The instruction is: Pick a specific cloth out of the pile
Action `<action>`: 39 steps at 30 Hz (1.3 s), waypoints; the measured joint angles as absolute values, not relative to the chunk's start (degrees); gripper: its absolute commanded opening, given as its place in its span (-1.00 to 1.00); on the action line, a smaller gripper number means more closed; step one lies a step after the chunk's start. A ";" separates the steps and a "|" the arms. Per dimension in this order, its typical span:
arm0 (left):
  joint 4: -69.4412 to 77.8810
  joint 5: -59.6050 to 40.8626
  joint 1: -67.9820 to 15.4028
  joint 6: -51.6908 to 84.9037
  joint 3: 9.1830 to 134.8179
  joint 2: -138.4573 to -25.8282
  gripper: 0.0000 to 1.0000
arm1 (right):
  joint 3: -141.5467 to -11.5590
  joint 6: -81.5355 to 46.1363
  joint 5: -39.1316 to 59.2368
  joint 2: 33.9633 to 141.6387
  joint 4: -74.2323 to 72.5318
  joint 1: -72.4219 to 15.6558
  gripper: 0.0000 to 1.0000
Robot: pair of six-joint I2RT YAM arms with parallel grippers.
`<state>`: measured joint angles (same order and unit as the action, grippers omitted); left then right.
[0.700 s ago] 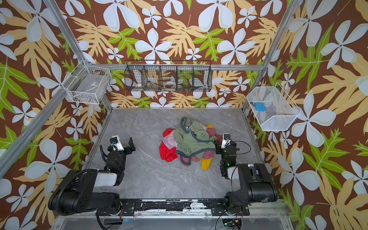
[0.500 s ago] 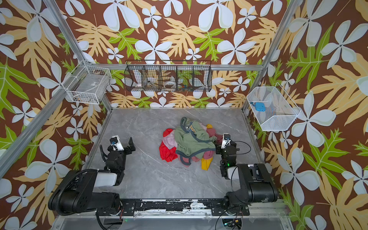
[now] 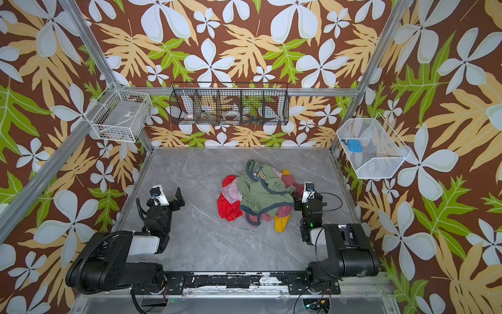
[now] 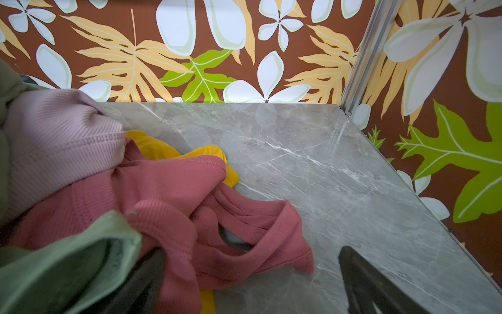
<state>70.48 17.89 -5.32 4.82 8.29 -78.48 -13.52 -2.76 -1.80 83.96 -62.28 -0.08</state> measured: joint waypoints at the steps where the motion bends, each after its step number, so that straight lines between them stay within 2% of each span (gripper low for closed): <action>1: 70.48 17.89 -5.32 4.82 8.29 -78.48 1.00 | -13.52 -2.76 -1.80 83.96 -62.28 -0.10 0.99; 16: 69.67 17.98 -5.32 4.84 8.43 -77.69 1.00 | -13.28 -3.01 -2.42 82.83 -61.49 -0.10 0.99; 24: 48.27 20.93 -5.32 9.98 19.49 -62.46 1.00 | -23.29 -11.99 -2.81 68.95 -39.92 6.96 0.99; 28: 36.34 16.99 -5.37 15.09 24.45 -58.41 1.00 | -26.28 -15.35 1.39 64.86 -31.75 7.44 1.00; 31: 29.89 15.14 -8.25 18.63 25.12 -56.23 1.00 | -29.71 -18.31 6.28 64.10 -28.80 7.49 0.91; 35: 24.51 14.59 -16.10 21.15 24.25 -54.24 1.00 | -32.77 -22.96 12.64 63.81 -27.35 7.11 0.86; 39: 21.82 16.25 -23.53 23.97 23.35 -54.70 1.00 | -35.09 -23.70 15.11 62.83 -25.69 1.30 0.85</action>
